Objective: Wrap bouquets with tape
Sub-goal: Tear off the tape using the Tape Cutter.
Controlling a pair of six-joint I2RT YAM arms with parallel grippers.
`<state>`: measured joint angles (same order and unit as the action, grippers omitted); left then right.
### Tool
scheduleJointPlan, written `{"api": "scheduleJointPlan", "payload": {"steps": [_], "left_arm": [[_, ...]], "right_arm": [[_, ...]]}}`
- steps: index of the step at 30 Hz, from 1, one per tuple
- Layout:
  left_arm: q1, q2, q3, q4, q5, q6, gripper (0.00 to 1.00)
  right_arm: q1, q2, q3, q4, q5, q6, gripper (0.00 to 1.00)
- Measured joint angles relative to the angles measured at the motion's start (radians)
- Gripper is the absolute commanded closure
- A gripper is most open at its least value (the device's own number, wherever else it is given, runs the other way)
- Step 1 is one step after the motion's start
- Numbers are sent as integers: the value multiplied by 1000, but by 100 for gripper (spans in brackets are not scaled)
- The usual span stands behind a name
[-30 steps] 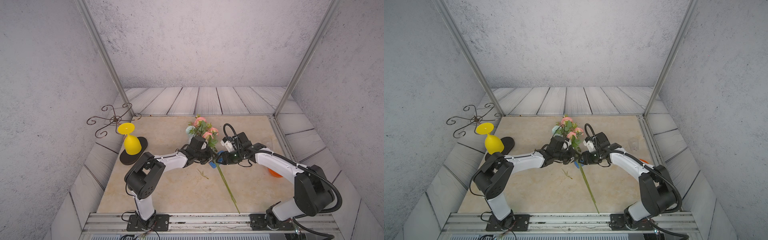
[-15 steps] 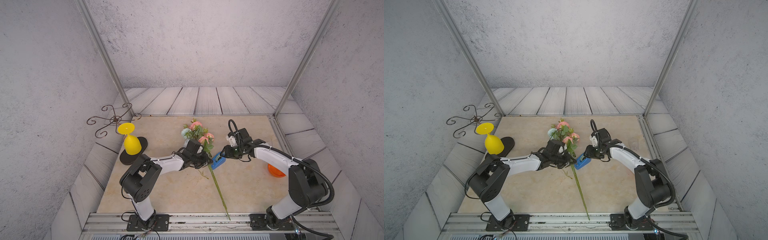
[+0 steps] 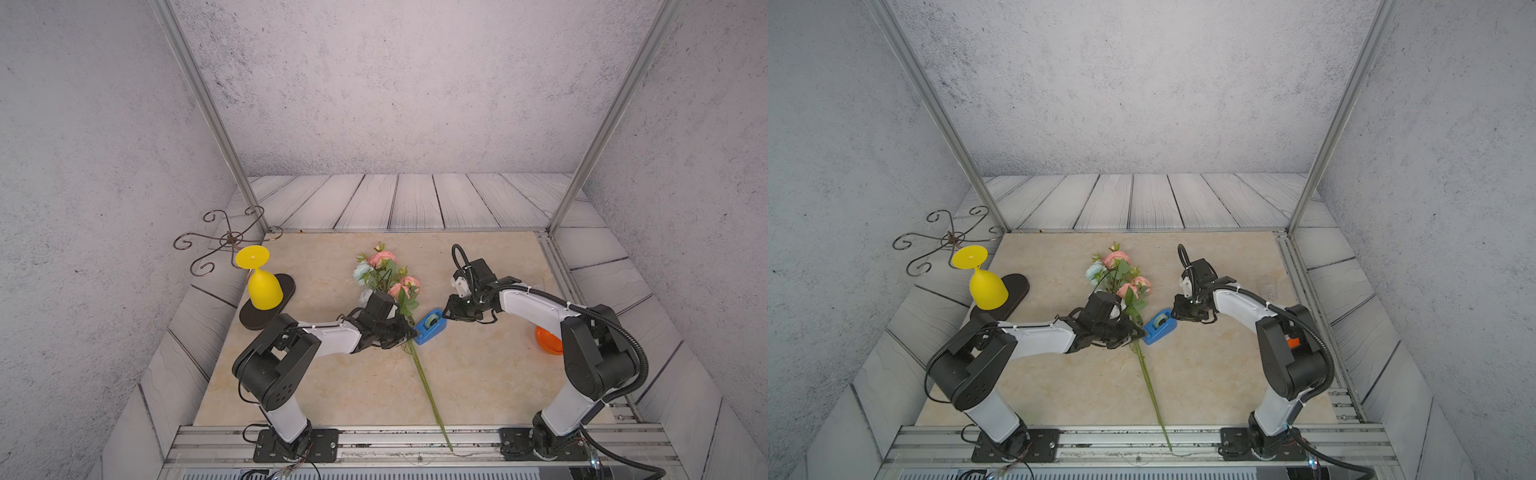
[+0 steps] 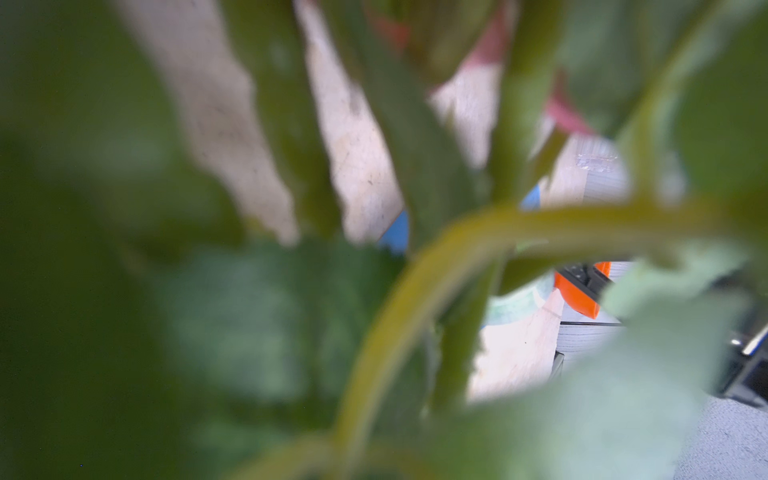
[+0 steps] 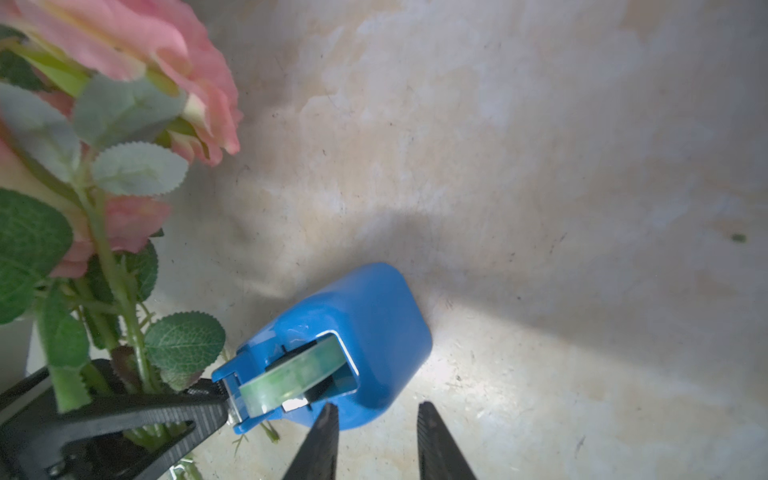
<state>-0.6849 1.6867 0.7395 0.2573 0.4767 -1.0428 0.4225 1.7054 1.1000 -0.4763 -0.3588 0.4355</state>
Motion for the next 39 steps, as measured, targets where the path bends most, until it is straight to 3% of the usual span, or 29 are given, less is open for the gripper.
{"api": "scheduleJointPlan", "payload": {"steps": [7,15,20,26,30,39], "left_arm": [[-6,-12,-91,156,-35,8,100],[-17,-11,-101,178,-61,63,100],[-19,0,-147,283,-70,78,100],[-7,102,-267,663,-42,30,100],[2,171,-275,798,-17,10,100],[10,166,-223,708,-8,26,100]], "right_arm": [[0,29,10,-15,-22,-13,67],[0,29,2,-13,-35,-16,67],[0,29,2,-13,-40,-9,67],[0,29,17,-27,-43,-2,67],[3,28,24,-28,-48,-2,67],[125,-29,18,-30,2,3,70]]}}
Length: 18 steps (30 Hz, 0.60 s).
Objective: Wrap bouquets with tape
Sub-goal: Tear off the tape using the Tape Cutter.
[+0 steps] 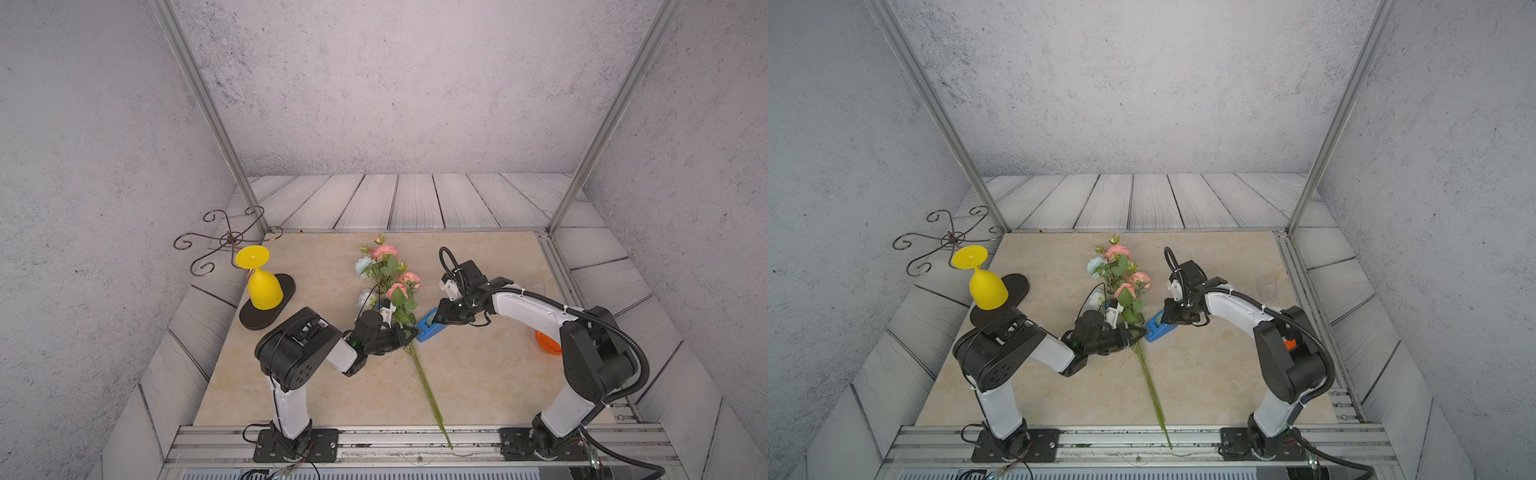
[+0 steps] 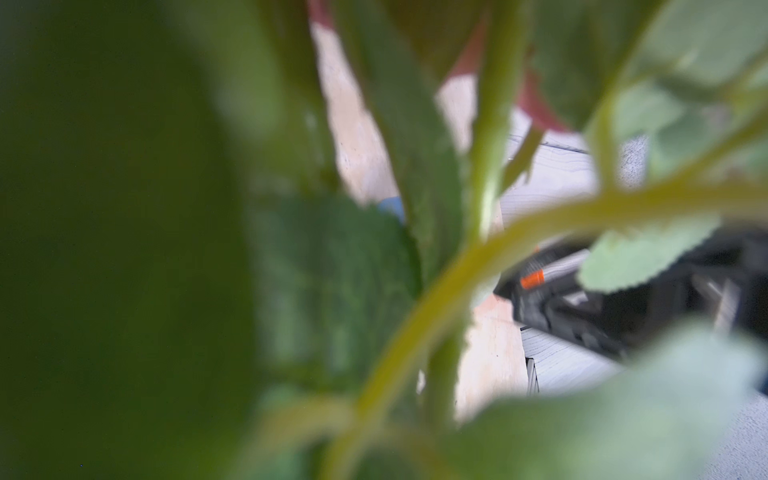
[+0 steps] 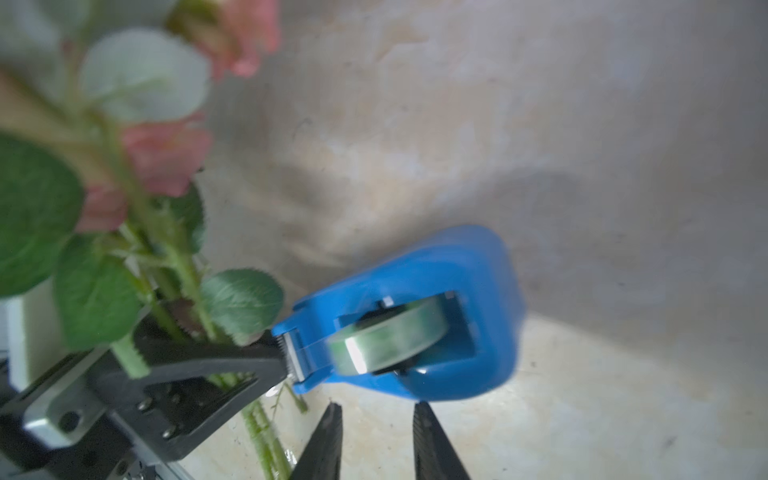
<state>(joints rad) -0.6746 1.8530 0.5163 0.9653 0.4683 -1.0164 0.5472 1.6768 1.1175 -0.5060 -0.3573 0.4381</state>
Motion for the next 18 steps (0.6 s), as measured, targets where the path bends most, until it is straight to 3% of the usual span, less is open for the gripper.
{"api": "scheduleJointPlan", "payload": {"steps": [7,15,18], "left_arm": [[3,-33,43,-143,-1,47,100],[34,-22,23,-84,58,51,100],[45,-35,8,-153,41,51,100]], "right_arm": [[63,5,34,-6,35,8,80],[63,68,3,55,48,53,82],[62,83,2,69,55,67,82]]}}
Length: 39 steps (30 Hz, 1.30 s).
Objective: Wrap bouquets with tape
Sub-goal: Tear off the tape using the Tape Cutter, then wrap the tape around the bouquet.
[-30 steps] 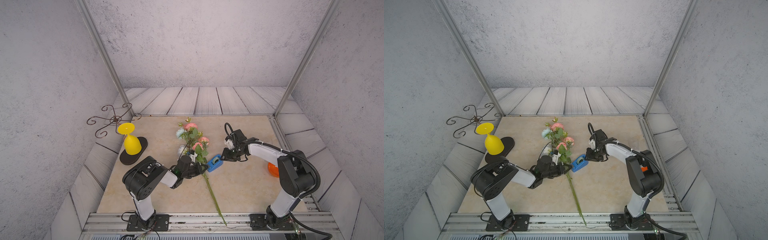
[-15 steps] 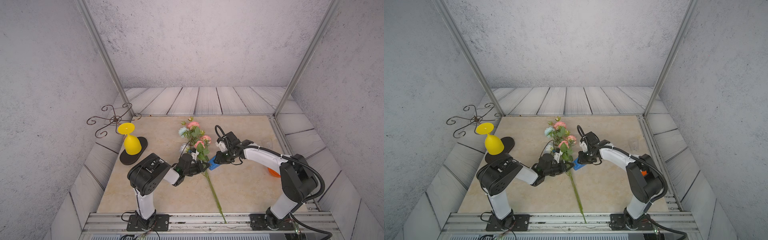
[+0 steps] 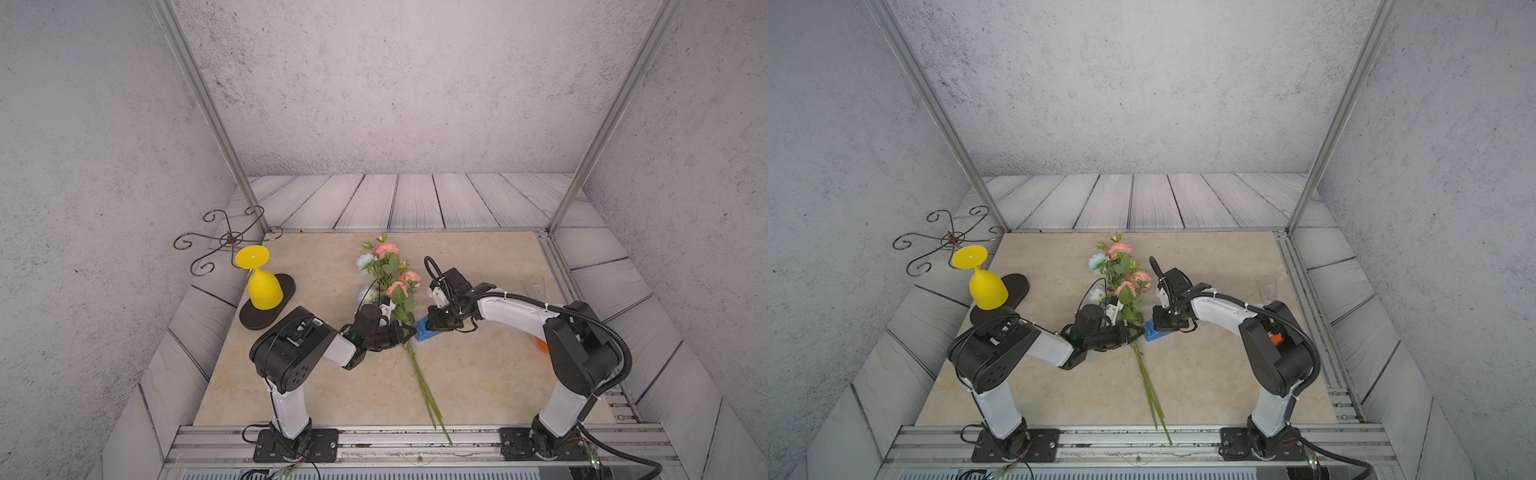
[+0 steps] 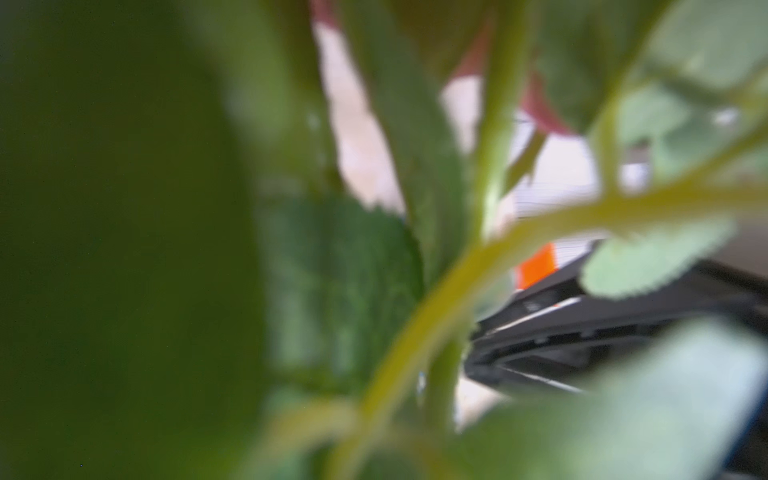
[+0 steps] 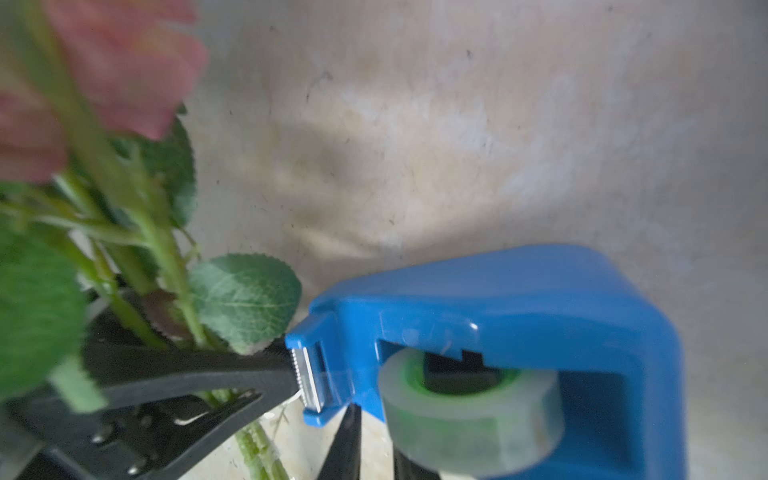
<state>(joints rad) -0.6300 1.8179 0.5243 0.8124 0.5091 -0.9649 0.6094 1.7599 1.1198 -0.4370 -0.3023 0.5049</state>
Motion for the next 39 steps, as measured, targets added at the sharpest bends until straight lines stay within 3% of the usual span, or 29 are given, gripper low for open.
{"api": "scheduleJointPlan", "payload": {"steps": [12,18,24,30,36,39], "left_arm": [[18,-77,24,-241,-14,23,100],[46,-143,175,-461,-7,84,100],[108,-271,316,-554,-3,131,100],[146,-359,331,-613,1,129,100],[150,-423,344,-563,31,78,100],[151,-438,352,-486,46,32,100]], "right_arm": [[-6,-4,-33,82,2,15,78],[-19,-45,-30,66,-45,-5,68],[-34,-115,6,85,-150,8,45],[-43,-133,24,180,-372,83,34],[-44,-114,42,362,-547,204,34],[-43,-82,54,467,-613,265,39]]}}
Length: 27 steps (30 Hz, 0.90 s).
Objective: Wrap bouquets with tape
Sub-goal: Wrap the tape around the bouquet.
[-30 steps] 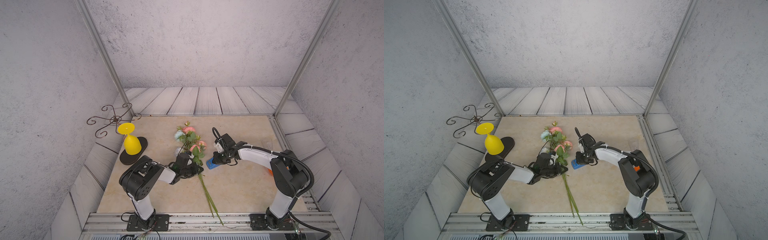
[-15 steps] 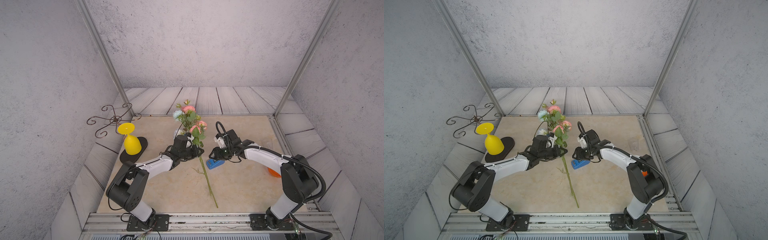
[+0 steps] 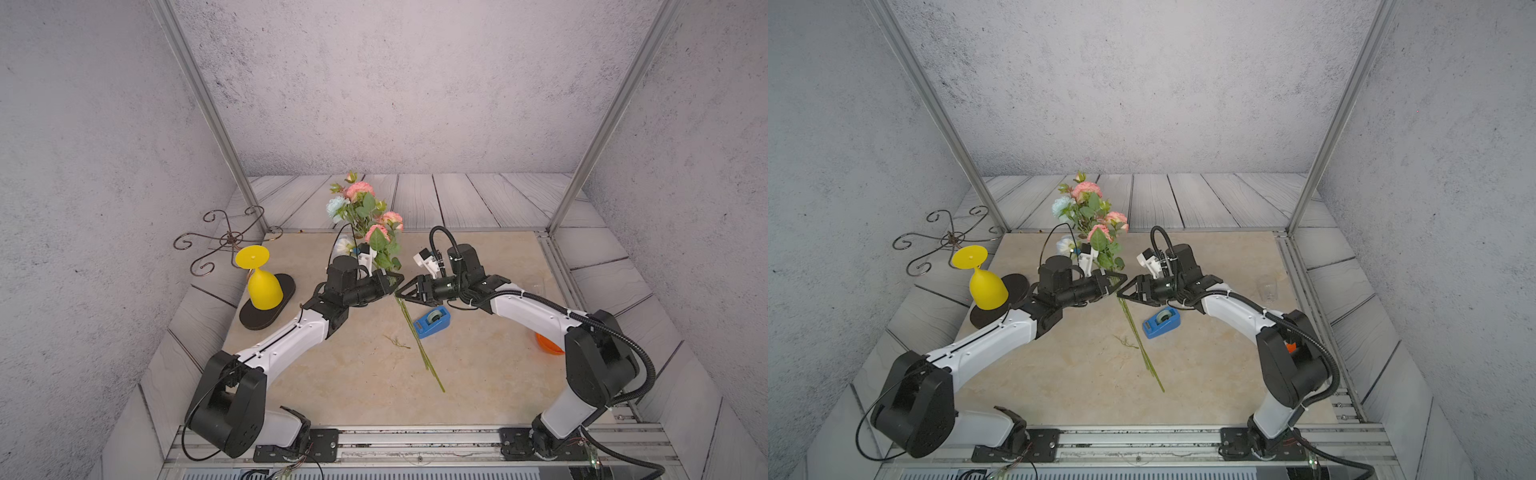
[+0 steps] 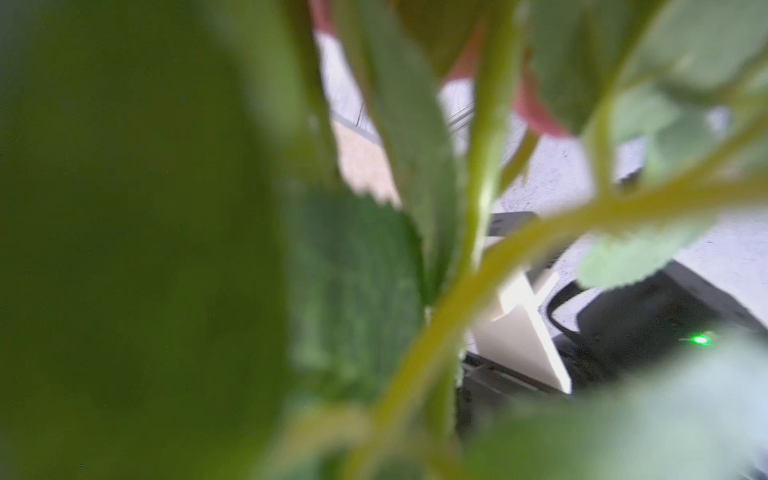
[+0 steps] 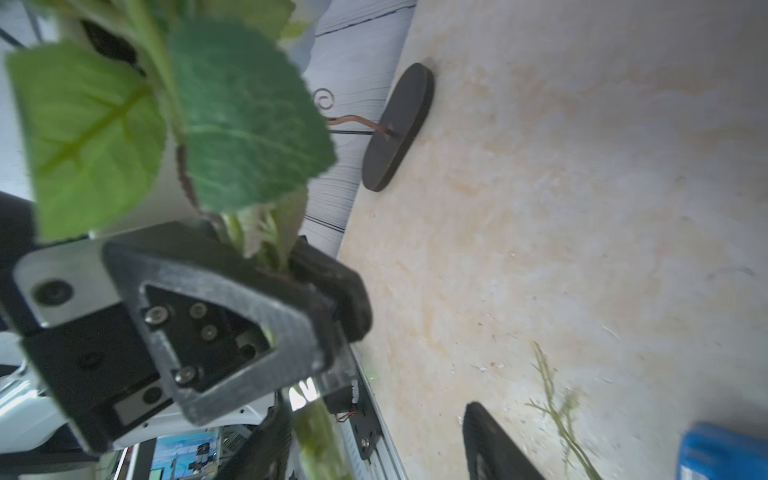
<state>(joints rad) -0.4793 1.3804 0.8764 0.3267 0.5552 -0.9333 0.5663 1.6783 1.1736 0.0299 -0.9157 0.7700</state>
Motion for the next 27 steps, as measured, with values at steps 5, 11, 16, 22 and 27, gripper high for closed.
{"api": "scheduleJointPlan", "payload": {"steps": [5,11,16,22,27], "left_arm": [[8,2,0,97,14,-63,100],[14,5,-21,185,13,-155,100],[12,2,-22,115,14,-142,99],[-6,-32,60,-172,-37,-46,70],[-24,-29,110,-332,-61,23,69]], "right_arm": [[5,42,-3,219,-100,143,64],[14,39,-18,369,-145,186,97],[32,5,37,84,-44,-14,100],[103,-27,197,-350,215,-278,100],[150,-27,291,-581,441,-400,100]]}}
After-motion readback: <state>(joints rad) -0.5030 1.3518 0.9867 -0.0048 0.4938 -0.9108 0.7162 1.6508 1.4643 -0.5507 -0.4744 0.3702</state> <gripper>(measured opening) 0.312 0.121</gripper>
